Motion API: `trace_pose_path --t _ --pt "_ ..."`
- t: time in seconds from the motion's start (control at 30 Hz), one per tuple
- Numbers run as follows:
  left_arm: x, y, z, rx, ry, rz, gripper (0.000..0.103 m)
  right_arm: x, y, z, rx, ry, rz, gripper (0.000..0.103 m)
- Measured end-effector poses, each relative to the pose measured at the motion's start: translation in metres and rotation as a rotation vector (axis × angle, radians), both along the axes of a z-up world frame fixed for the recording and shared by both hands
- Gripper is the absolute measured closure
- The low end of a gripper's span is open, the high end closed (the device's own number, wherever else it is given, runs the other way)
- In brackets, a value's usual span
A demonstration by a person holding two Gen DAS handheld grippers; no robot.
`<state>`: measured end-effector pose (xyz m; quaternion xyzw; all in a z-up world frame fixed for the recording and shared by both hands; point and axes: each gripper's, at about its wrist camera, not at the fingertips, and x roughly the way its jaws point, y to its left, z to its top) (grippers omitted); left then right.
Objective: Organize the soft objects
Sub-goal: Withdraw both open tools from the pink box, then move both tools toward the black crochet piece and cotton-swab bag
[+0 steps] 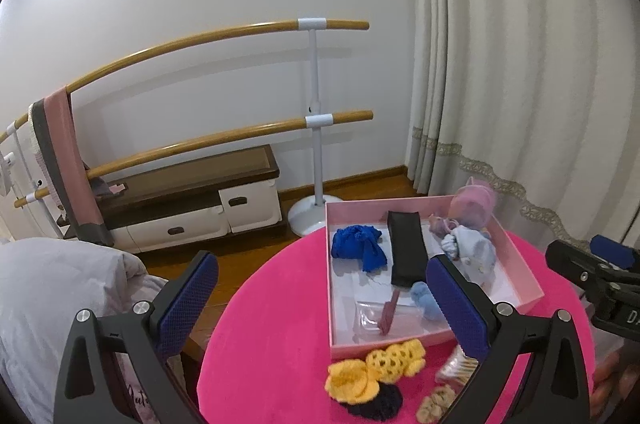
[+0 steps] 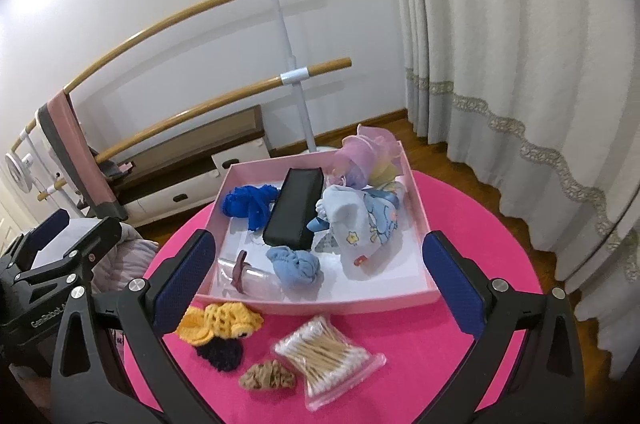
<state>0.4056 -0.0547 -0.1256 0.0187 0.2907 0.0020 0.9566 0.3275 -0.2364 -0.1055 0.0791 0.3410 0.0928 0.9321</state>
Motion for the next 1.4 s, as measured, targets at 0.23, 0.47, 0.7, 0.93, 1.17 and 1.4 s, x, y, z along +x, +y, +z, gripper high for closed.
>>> trace_pose_path --t 0.23,0.47,0.7,0.93,1.17,1.4 --pt "-0.045 0.009 0.021 -0.031 -0.020 0.008 0.000 -0.047 0.001 0.024 -0.034 -0.080 -0.013 0.000" --pt "-0.097 0.015 0.028 -0.042 -0.044 0.004 0.000 -0.094 0.002 0.034 -0.055 -0.134 -0.042 0.000" --pt "-0.134 0.015 0.025 -0.037 -0.036 -0.001 0.000 -0.127 0.002 0.031 -0.076 -0.154 -0.055 0.000" --pt "-0.162 0.013 0.020 -0.051 0.000 -0.007 0.000 -0.151 -0.007 0.021 -0.062 -0.150 -0.084 0.000" --pt "-0.181 0.008 0.020 -0.049 0.021 -0.005 0.000 -0.169 -0.006 0.016 -0.071 -0.151 -0.091 0.000" --pt "-0.195 0.005 0.026 -0.034 0.001 -0.002 0.000 -0.177 0.001 0.014 -0.080 -0.150 -0.069 0.000"
